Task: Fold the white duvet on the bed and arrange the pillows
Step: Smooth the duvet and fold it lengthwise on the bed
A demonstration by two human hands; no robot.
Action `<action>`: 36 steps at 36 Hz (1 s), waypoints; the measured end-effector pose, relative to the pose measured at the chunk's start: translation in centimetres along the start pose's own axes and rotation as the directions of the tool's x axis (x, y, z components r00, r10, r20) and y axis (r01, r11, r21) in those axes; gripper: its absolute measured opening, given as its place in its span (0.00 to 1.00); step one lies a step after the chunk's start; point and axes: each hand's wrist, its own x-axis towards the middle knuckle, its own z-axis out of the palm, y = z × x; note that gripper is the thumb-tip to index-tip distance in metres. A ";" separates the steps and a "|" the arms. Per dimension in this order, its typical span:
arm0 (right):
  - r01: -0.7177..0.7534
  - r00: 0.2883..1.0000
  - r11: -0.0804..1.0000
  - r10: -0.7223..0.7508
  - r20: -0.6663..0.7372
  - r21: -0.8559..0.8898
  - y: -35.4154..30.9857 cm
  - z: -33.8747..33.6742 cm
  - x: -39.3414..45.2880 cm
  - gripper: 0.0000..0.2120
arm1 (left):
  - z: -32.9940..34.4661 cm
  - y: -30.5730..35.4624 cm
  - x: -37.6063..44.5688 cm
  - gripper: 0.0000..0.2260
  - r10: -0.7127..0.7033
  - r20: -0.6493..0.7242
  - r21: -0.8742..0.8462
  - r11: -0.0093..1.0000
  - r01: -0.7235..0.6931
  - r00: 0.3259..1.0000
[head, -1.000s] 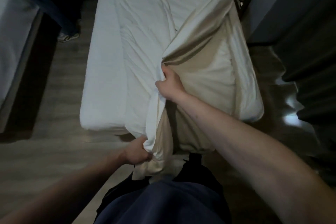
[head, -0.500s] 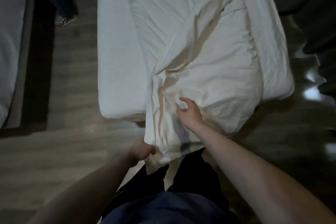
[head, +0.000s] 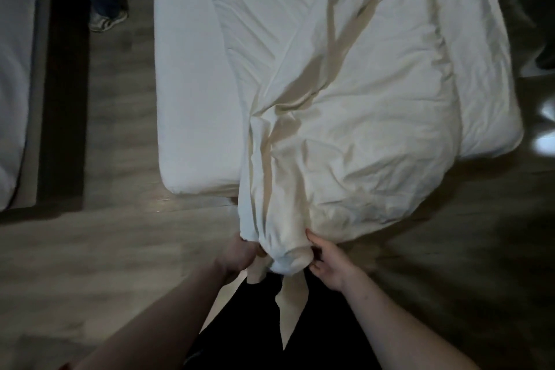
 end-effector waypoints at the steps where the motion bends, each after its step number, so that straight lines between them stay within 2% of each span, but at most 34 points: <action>1: 0.046 0.997 0.999 -0.046 -0.056 -0.003 0.1 -0.2 1.0 0.21 | -0.2 -0.5 0.7 0.15 0.005 -0.003 0.029 1.000 -0.005 1.000; 4: 0.170 0.949 0.984 -0.179 -0.261 -0.058 0.4 -1.0 4.3 0.23 | -0.5 -1.6 3.3 0.11 0.018 -0.007 0.159 0.987 -0.017 1.000; 8: 0.267 0.877 0.950 -0.309 -0.367 -0.163 0.9 -1.3 8.7 0.16 | -0.7 -4.2 8.8 0.20 0.010 0.021 0.326 0.945 -0.017 1.000; 10: 0.296 0.829 0.920 -0.381 -0.410 -0.256 0.9 -1.1 11.1 0.09 | -0.9 -6.3 12.3 0.21 0.008 -0.013 0.312 0.950 -0.003 1.000; 12: 0.297 0.786 0.890 -0.434 -0.441 -0.347 1.0 -0.6 13.3 0.08 | -1.1 -8.1 15.1 0.19 0.015 -0.092 0.246 0.969 0.008 0.996; 15: 0.272 0.774 0.864 -0.458 -0.437 -0.424 0.6 0.4 15.7 0.09 | -0.6 -6.2 15.3 0.18 0.034 -0.170 0.223 0.975 0.005 0.985; 19: 0.271 0.773 0.878 -0.442 -0.454 -0.394 -0.1 1.2 19.7 0.16 | 0.2 -5.6 17.3 0.04 0.078 -0.266 0.261 0.965 -0.006 0.961; 23: 0.249 0.769 0.867 -0.448 -0.456 -0.431 -0.6 1.4 23.3 0.15 | 0.4 -6.1 20.7 0.06 0.098 -0.335 0.296 0.955 0.006 0.937; 26: 0.279 0.743 0.826 -0.509 -0.435 -0.490 -1.2 1.0 25.0 0.13 | 0.5 -6.0 23.3 0.10 0.126 -0.328 0.366 0.931 0.003 0.936; 29: 0.304 0.767 0.803 -0.525 -0.368 -0.513 -1.4 -0.1 25.6 0.15 | -0.1 -5.6 25.6 0.16 0.105 -0.287 0.474 0.879 0.046 0.952; 31: 0.293 0.781 0.773 -0.533 -0.326 -0.563 -1.2 -0.8 24.7 0.12 | -0.5 -5.5 26.2 0.15 0.088 -0.244 0.552 0.831 0.063 0.966; 34: 0.298 0.780 0.718 -0.563 -0.274 -0.629 -1.3 -2.0 22.2 0.10 | -0.6 -4.6 24.8 0.12 0.092 -0.182 0.592 0.806 0.034 0.979; 36: 0.285 0.770 0.690 -0.578 -0.270 -0.665 -1.5 -3.2 20.4 0.11 | -1.0 -4.7 23.6 0.16 0.106 -0.186 0.543 0.840 0.012 0.977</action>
